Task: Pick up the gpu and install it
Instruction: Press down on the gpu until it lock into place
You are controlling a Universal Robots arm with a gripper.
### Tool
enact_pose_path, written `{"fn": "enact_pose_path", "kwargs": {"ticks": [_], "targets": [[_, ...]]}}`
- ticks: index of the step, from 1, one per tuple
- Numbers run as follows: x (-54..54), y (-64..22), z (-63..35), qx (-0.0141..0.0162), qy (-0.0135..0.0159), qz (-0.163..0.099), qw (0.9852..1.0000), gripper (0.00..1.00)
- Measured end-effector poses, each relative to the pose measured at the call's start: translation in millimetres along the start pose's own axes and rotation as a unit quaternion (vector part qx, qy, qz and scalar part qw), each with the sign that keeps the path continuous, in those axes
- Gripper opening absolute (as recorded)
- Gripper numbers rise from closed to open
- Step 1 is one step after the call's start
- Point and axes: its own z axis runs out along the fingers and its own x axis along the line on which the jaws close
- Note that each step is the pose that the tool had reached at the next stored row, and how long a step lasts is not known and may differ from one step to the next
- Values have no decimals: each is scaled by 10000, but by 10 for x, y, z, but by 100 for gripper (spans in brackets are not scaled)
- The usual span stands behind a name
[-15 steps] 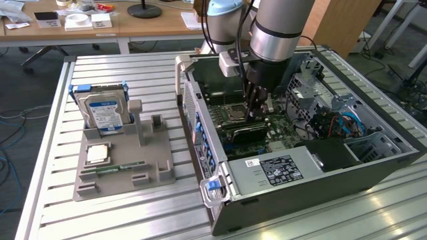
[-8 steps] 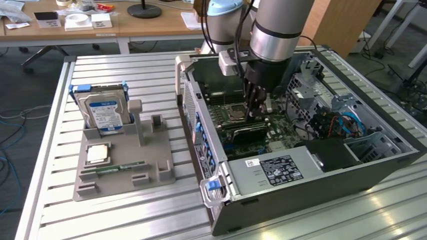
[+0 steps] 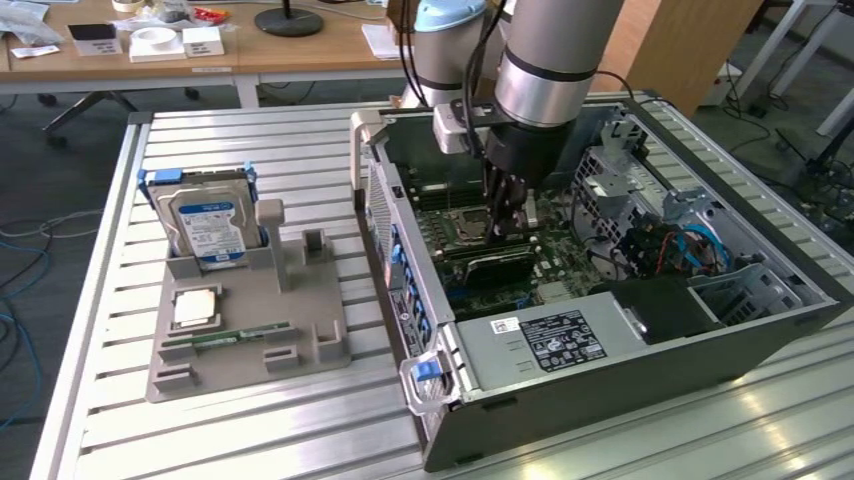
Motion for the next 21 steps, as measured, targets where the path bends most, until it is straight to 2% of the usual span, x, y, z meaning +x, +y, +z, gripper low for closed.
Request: {"fn": "enact_pose_path", "kwargs": {"ticks": [3,9,17,21], "targets": [[0,1,13,0,-1,0,10000,11],[4,3,117,0,-1,0,10000,11],[-21,5,133,0,-1,1,10000,11],[-23,6,187,0,-4,0,10000,11]]}}
